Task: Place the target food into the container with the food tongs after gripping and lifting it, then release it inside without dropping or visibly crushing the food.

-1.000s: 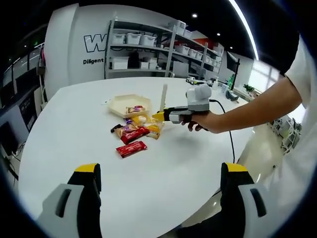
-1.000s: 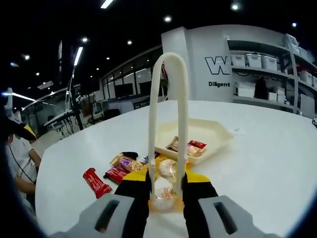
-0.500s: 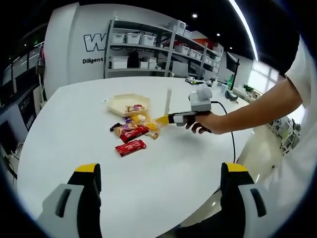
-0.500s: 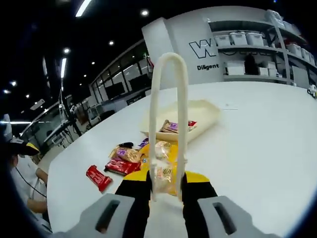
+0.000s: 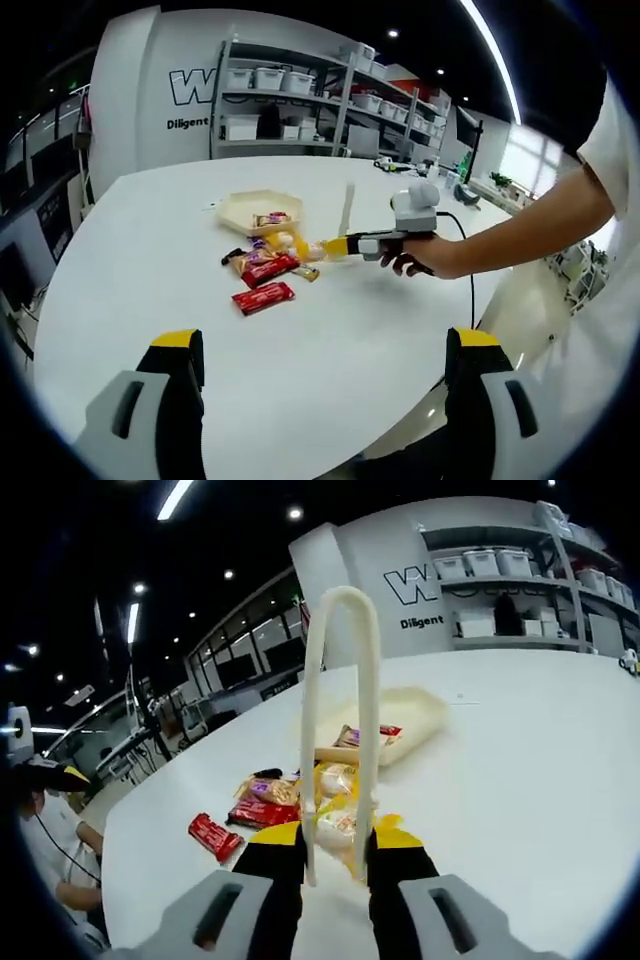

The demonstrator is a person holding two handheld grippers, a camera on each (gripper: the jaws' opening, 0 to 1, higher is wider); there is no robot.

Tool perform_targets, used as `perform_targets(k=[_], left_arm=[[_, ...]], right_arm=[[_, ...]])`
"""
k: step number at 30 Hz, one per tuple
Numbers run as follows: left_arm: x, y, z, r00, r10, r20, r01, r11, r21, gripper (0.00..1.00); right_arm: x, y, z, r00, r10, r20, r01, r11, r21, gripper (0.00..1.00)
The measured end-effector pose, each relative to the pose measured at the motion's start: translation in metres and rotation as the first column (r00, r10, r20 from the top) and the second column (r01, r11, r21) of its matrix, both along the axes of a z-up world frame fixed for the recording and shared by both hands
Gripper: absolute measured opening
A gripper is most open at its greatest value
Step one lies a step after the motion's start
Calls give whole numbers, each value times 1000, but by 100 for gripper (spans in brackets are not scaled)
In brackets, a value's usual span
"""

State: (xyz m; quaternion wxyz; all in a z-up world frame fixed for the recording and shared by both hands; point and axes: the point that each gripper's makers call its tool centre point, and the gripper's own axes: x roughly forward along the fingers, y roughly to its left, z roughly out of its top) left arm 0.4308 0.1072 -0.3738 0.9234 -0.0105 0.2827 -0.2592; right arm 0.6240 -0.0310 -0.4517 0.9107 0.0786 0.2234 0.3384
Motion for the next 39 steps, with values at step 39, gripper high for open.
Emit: perform_targets(k=[39], left_arm=[[36,-133,36,931,-357,72,364,919,-153,99]], right_arm=[[-88,42,58,899,365,244,-363,930,-55,18]])
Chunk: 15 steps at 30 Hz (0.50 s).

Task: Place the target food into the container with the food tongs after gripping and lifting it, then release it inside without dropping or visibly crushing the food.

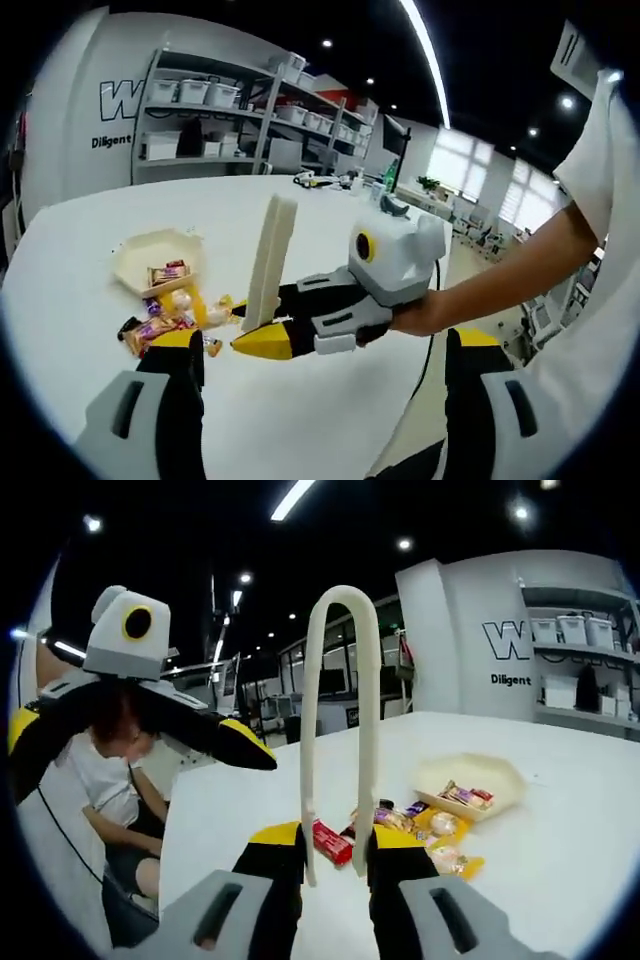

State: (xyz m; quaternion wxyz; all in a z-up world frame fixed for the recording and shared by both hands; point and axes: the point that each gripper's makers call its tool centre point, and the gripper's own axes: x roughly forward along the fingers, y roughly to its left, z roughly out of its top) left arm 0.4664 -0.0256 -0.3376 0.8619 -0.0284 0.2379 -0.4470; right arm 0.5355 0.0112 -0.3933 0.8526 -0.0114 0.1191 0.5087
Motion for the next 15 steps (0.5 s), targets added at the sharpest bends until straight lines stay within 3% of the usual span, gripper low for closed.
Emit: perform_targets(k=[7,15], left_arm=[[-12,-20,4,996,-89,-8,89,995,-38,99],[-13,-25,9,994,-110,-2,110,993,-51,99]], right_arm=[[-16,10,-2,998,58,9,-58,998,-15,18],[-18,13,-3,998,69,-3,-69,998,-13,19]])
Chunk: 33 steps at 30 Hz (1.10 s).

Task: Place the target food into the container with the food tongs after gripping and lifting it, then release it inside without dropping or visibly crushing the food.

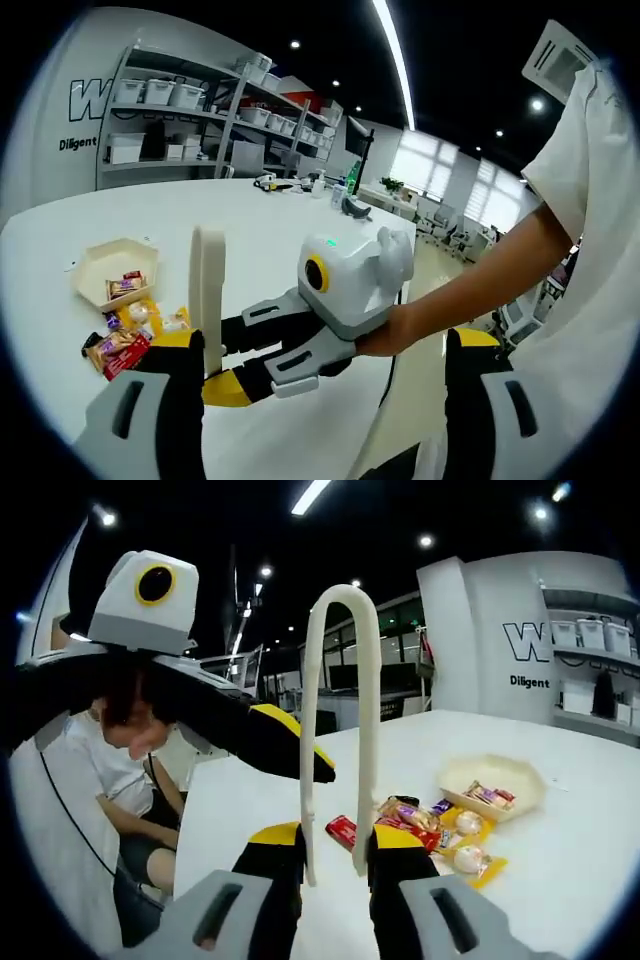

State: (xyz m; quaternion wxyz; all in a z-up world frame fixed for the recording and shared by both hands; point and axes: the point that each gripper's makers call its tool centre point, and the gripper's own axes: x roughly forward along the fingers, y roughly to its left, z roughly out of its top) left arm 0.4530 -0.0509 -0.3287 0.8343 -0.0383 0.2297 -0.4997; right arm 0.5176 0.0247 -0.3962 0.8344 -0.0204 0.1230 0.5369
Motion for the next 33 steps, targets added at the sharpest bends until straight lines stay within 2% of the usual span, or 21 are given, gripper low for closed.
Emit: perform_targets(k=[23,29,31,33], left_arm=[[-6,-8,-4,999,-37,-31,36,999,-19,99],[-10,-10,-7,998,-55,-44,54,998,-18,99],[-11,-9,-7,997,-58,-44,57,998,-17,99],[-12,-7,-8,998,-53,-42,53,999,-7,99]], right_arm=[[-4,3,-8,998,22,-52,-22,1000,-11,21],[-8,4,-10,998,33,-44,-34,999,-23,20],[-12,5,-11,996,36,-82,-37,999,-14,18],[-11,5,-11,996,28,-79,-29,999,-14,17]])
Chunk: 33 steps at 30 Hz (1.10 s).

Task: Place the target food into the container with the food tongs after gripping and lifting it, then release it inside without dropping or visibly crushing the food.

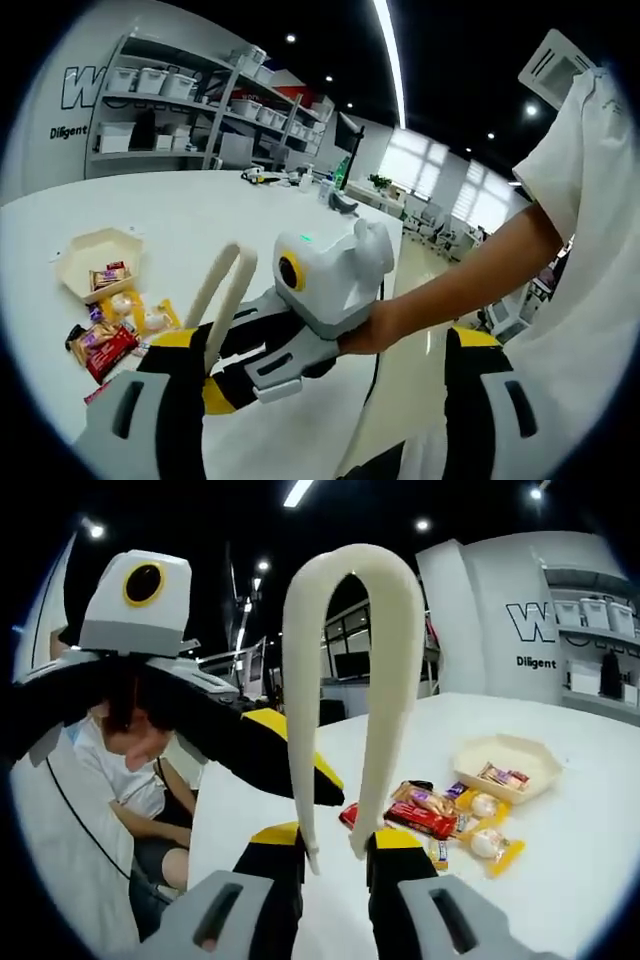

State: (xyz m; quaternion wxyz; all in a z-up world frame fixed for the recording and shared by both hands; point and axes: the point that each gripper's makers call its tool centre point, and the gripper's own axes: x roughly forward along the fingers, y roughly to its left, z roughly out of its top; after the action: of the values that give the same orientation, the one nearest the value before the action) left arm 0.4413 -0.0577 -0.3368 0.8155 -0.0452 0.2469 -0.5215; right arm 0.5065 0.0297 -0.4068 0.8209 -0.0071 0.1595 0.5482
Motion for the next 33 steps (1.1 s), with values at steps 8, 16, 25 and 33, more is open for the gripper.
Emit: perform_targets(k=[8,16,25,33], left_arm=[[9,28,-1,997,79,-2,-79,997,5,99],[8,32,-15,996,79,-42,-77,996,32,99],[6,25,-16,995,66,-79,-65,998,18,99],[4,22,-16,991,69,-116,-70,998,-3,99]], right_arm=[[3,-4,2,999,-37,-26,38,999,27,18],[-9,6,16,1000,15,-4,-15,999,52,18],[-22,8,20,997,67,29,-68,997,27,19],[-27,6,19,997,82,12,-82,997,9,21]])
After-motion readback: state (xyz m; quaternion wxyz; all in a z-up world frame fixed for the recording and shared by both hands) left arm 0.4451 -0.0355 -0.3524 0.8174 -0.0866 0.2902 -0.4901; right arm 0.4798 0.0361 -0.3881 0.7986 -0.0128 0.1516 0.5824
